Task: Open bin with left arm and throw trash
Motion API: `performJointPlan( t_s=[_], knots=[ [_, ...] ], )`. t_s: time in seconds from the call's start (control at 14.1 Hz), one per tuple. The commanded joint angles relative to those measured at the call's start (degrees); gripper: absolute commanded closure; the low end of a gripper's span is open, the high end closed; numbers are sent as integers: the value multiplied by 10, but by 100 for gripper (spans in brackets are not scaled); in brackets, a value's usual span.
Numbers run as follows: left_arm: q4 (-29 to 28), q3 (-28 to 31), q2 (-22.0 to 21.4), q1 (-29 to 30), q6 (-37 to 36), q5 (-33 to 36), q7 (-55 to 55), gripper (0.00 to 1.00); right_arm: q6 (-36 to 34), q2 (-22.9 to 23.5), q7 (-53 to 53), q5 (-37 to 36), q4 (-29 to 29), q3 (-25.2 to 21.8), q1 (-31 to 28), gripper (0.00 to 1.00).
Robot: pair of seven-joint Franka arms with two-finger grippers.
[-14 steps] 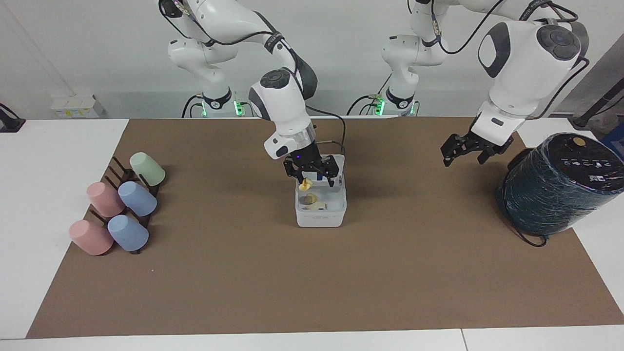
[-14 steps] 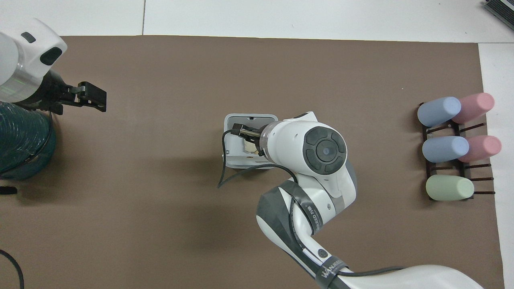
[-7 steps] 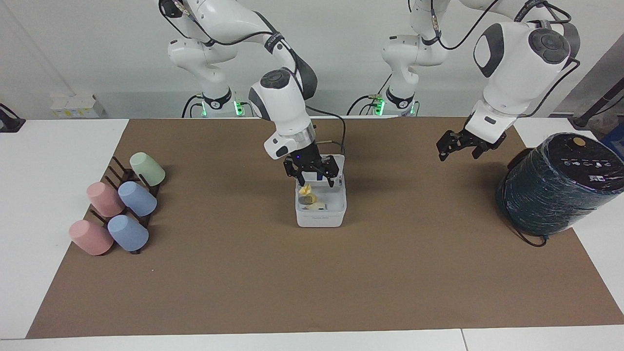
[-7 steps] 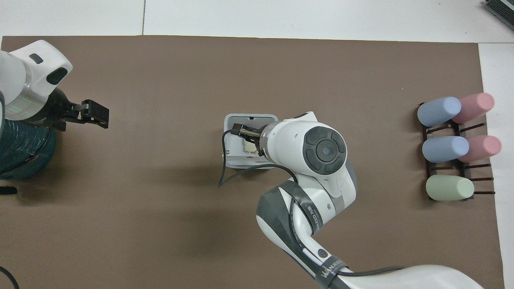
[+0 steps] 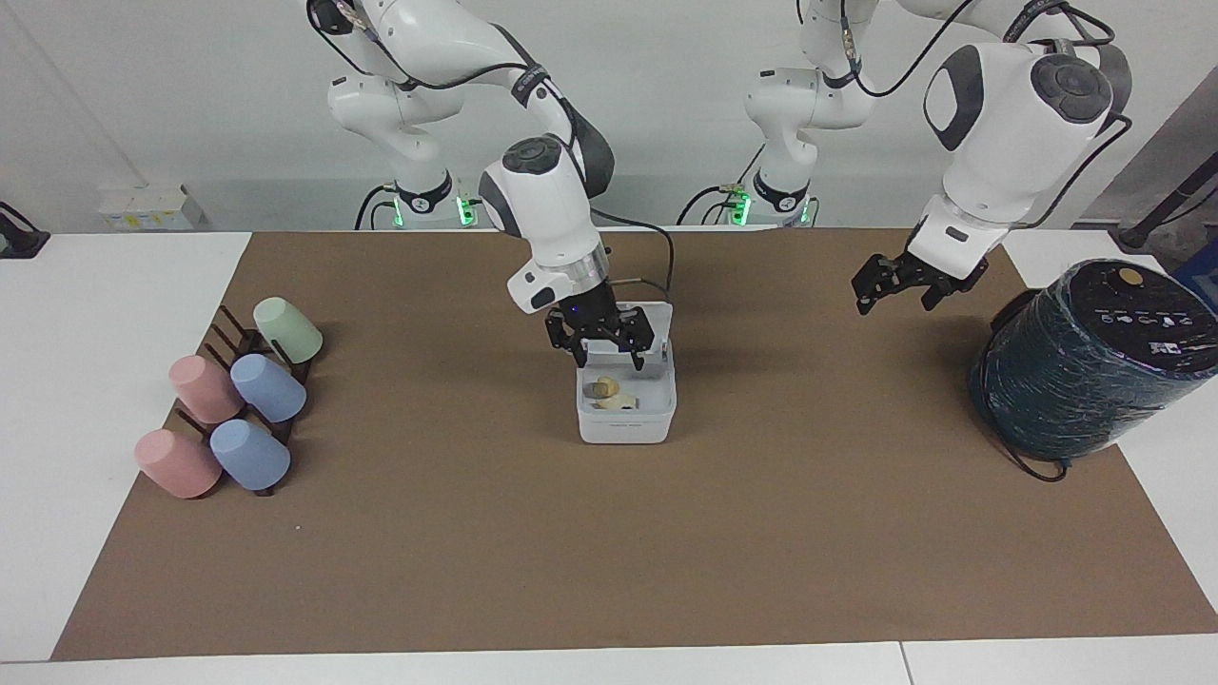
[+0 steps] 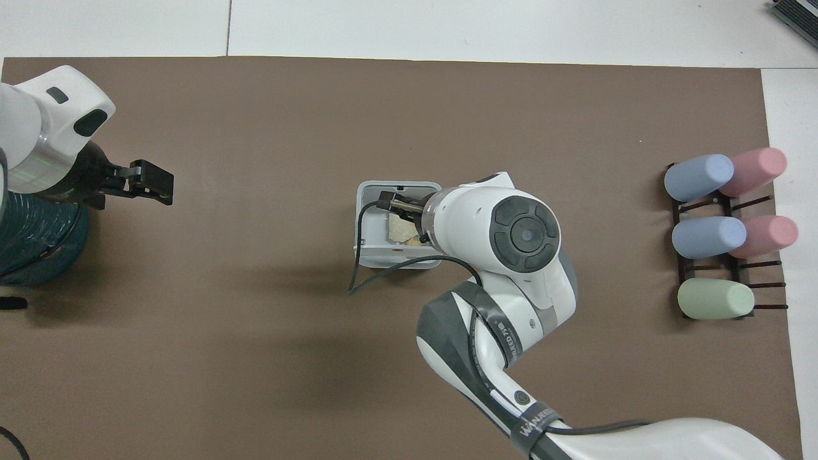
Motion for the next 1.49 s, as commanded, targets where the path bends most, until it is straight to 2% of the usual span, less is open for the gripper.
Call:
performJointPlan(
  t_s=[0.0, 0.57, 1.0, 1.14, 1.28, 1.42],
  knots=[
    [-24, 0, -18, 0, 26, 9, 2, 0, -40, -39, 0, -13, -3, 3, -32, 0],
    [-23, 1, -18, -2, 31, 9, 4, 0, -242, -154, -188, -24, -9, 4, -148, 0],
    [-23, 1, -18, -2, 31, 9, 4, 0, -318, -187, -254, -24, 6, -3, -206, 0],
    [-23, 1, -18, -2, 30, 9, 4, 0, -342, -197, -281, -22, 12, -40, -188, 0],
    [-23, 1, -18, -2, 30, 9, 3, 0, -366, -196, -316, -21, 28, -110, -144, 0],
    [-23, 1, -18, -2, 30, 9, 3, 0, -390, -191, -343, -18, 48, -131, -138, 0]
  ],
)
